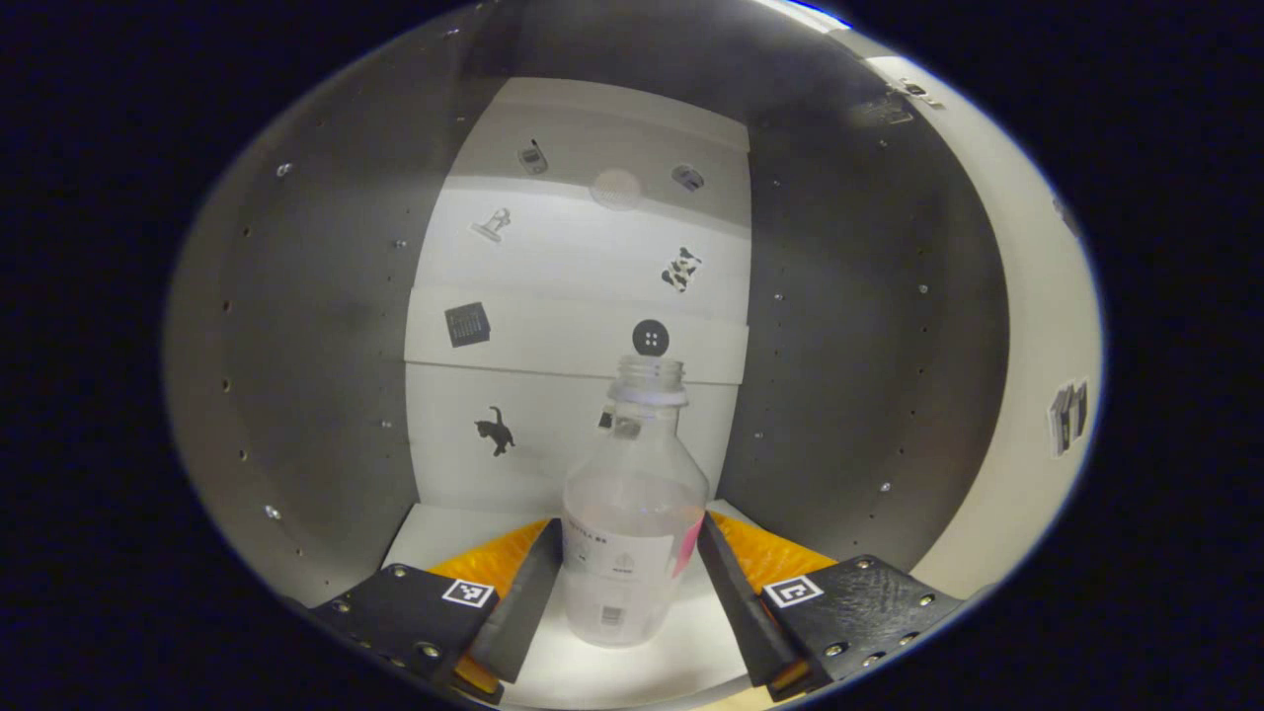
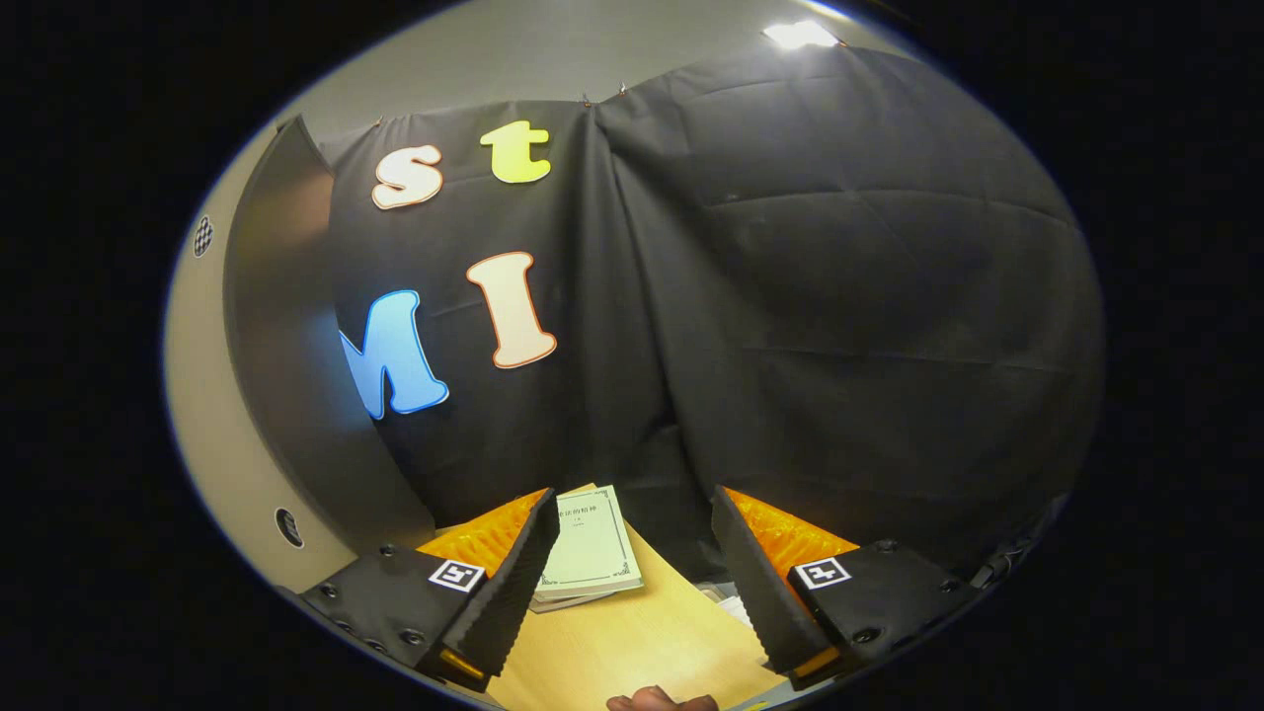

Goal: Open the cabinet door with the right hand, grasp the bottle in the cabinet with the left hand and place it on the coaster, then close the cabinet door with the right hand.

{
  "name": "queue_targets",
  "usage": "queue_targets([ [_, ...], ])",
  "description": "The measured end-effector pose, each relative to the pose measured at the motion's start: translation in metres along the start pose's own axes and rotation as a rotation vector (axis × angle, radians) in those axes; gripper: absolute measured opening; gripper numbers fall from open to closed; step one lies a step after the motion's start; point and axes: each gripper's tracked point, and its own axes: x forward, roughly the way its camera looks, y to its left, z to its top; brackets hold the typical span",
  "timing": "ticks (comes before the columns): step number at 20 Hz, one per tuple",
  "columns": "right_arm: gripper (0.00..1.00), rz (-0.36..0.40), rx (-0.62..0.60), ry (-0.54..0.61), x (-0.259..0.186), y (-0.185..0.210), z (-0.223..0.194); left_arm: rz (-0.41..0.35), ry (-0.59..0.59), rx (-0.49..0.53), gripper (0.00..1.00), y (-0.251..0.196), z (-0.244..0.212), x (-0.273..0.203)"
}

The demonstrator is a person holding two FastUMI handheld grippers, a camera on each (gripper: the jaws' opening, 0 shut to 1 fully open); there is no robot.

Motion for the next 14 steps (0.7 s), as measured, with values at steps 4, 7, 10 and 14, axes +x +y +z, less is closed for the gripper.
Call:
queue_targets([
  [4,0.98,0.034,0.0,-0.007,0.008,0.009,0.002,0.01,-0.006,0.054,0.83,-0.002,0.003,0.002],
  [7,0.98,0.03,0.004,-0.001,0.011,0.009,0.0,-0.011,-0.006,0.07,0.74,-0.008,0.004,-0.005],
  [10,0.98,0.055,-0.008,-0.008,0.01,0.02,0.003,-0.014,-0.022,0.116,0.73,-0.01,0.008,-0.015],
  [14,0.98,0.073,-0.006,-0.021,0.001,0.025,0.005,-0.06,-0.048,0.104,0.72,-0.019,0.022,-0.039],
])
